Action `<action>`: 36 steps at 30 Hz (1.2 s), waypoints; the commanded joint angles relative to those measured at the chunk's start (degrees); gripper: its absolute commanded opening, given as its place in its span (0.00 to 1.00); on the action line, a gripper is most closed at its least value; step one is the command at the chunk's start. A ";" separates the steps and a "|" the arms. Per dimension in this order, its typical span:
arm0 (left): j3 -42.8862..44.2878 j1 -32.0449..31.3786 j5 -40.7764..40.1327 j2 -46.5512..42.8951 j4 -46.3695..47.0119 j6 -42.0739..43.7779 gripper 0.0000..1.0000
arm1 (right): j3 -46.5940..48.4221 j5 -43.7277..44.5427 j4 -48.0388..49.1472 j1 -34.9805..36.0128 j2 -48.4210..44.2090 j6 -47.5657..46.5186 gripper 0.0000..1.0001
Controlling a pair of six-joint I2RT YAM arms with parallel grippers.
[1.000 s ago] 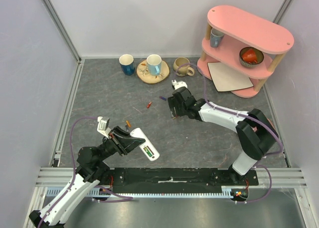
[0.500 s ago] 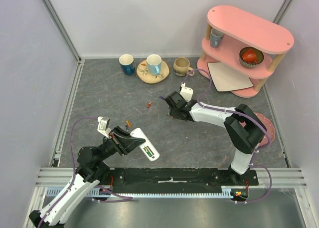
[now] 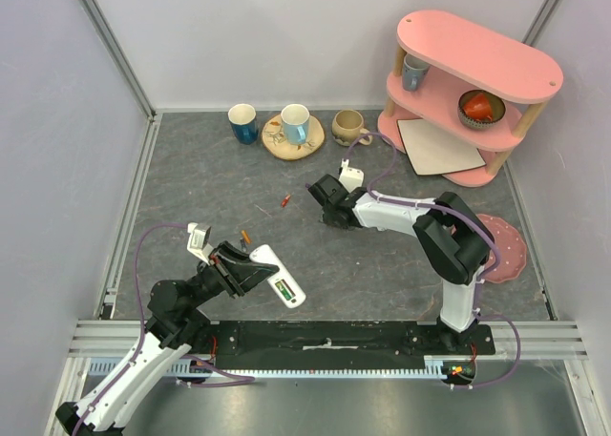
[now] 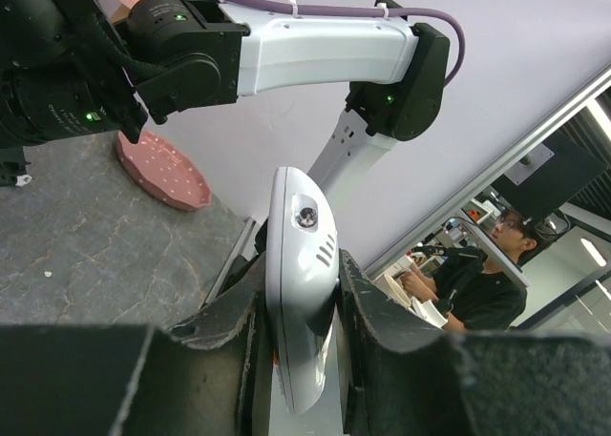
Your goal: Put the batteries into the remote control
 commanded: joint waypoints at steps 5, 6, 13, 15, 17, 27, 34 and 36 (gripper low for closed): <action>-5.14 0.15 0.63 -3.66 1.16 -0.87 0.02 | 0.75 -1.01 -1.38 0.00 1.81 -1.70 0.49; -5.05 0.15 0.63 -3.66 1.16 -0.78 0.02 | 0.57 -1.36 -1.29 0.00 1.99 -2.23 0.49; -5.31 0.15 0.63 -3.66 1.16 -0.95 0.02 | -0.30 -4.53 -1.73 0.27 2.96 -11.81 0.42; -5.58 0.15 0.63 -3.66 1.16 -1.04 0.02 | -1.53 -4.36 -1.73 0.27 2.78 -14.87 0.37; -5.84 0.15 0.63 -3.66 1.43 -1.30 0.02 | -2.41 -4.18 -1.91 0.27 2.43 -16.47 0.35; -6.37 0.15 -0.07 -3.48 1.78 -1.48 0.02 | -4.35 -3.04 -2.70 0.36 -0.91 -29.12 0.34; -6.46 0.15 -0.34 -3.39 1.69 -1.39 0.02 | -6.02 -2.25 -2.70 0.36 -2.31 -34.93 0.35; -6.55 0.15 -0.42 -3.39 1.69 -1.39 0.02 | -6.20 -2.51 -2.61 0.27 -2.49 -34.41 0.43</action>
